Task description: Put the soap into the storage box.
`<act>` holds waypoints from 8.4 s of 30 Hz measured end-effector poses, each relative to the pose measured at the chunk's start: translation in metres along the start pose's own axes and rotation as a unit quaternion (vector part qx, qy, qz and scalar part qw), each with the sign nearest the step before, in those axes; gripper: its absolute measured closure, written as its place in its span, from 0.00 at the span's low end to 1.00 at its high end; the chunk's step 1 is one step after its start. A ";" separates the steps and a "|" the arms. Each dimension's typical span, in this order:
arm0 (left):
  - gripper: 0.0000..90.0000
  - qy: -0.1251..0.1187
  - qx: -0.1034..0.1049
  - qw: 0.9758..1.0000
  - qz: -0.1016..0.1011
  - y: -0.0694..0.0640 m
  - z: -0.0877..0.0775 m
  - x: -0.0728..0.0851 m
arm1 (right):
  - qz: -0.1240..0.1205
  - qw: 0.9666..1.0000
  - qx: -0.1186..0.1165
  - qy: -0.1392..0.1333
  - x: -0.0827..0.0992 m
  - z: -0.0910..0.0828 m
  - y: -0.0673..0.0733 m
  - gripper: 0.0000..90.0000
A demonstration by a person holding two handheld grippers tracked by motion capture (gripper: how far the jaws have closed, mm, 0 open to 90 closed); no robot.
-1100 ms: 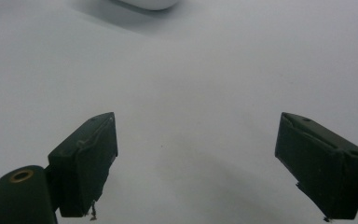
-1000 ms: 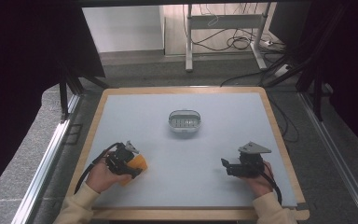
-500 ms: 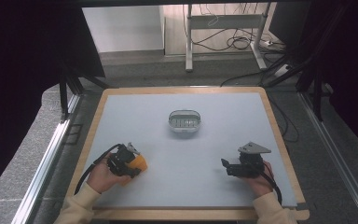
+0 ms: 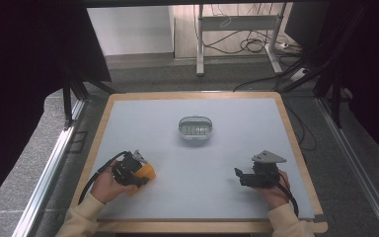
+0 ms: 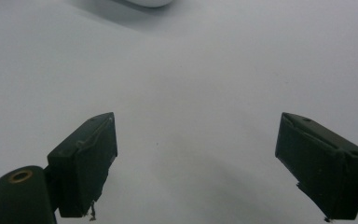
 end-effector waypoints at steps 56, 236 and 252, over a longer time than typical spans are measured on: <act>0.68 -0.043 0.017 0.999 0.022 0.002 -0.030 -0.038 | 0.003 1.000 0.000 0.004 0.001 0.000 0.001 0.14; 0.69 -0.001 0.015 0.976 0.219 0.030 0.003 -0.260 | 0.004 1.000 -0.009 0.015 0.004 0.006 -0.001 0.14; 0.69 0.010 0.045 0.968 0.246 0.041 0.026 -0.261 | 0.009 1.000 -0.007 0.015 0.005 0.005 -0.004 0.14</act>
Point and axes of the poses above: each handheld gripper's, and its own axes: z roughly forward along the jaws, x roughly out of its underside, y roughly to its left, the point moved 3 cm from there along z, roughly forward along the jaws, and after that the axes turned 8 degrees about x, right-handed, at the moved point
